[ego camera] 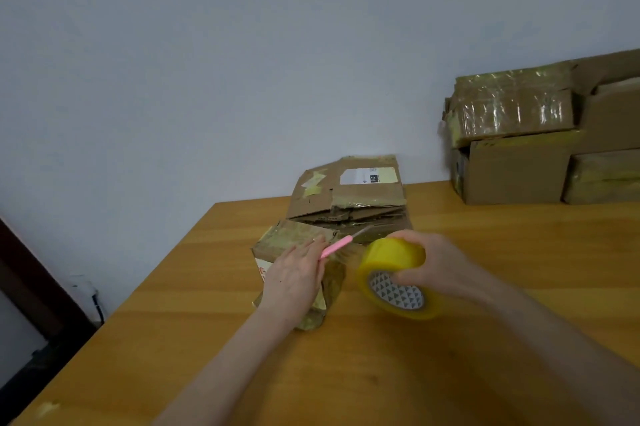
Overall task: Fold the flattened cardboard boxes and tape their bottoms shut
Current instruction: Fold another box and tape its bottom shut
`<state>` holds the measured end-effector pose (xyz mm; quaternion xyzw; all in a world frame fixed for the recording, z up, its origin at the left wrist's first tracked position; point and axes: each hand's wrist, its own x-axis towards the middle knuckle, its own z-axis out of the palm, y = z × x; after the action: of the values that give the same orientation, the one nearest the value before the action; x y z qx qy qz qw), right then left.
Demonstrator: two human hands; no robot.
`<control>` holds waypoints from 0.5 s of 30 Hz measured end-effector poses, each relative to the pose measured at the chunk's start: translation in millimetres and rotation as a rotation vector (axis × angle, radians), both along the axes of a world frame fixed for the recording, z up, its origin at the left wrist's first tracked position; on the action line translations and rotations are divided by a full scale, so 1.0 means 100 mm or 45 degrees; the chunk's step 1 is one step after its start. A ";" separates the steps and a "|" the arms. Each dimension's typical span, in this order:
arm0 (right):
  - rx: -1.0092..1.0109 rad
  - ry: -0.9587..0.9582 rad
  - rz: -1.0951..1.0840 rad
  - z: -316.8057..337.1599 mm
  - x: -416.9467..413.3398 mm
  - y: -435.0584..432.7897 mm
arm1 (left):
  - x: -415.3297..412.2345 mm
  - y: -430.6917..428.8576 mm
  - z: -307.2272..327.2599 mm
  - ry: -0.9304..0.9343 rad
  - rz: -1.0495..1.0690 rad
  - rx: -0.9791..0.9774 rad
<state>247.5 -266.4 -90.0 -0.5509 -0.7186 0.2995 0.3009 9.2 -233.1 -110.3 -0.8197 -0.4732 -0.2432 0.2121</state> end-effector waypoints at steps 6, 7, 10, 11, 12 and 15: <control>-0.062 -0.028 -0.043 0.01 -0.01 -0.05 | 0.03 -0.02 0.01 -0.029 0.001 -0.002; -0.053 -0.023 -0.050 0.00 -0.02 -0.07 | 0.05 -0.05 0.07 -0.076 0.024 -0.142; -0.019 0.063 -0.127 -0.06 -0.07 -0.15 | 0.05 0.00 0.18 -0.360 0.053 -0.503; 0.000 0.080 -0.158 -0.08 -0.08 -0.18 | 0.03 -0.01 0.23 -0.453 0.014 -0.519; 0.013 0.085 -0.179 -0.09 -0.09 -0.19 | 0.01 -0.02 0.29 -0.476 -0.034 -0.430; 0.019 0.094 -0.200 -0.10 -0.09 -0.21 | -0.07 -0.12 0.40 -0.254 -0.046 0.003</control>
<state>238.9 -287.6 -99.6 -0.5919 -0.6639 0.2896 0.3537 1.9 -245.3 -70.7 -0.7996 -0.4768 -0.3280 0.1605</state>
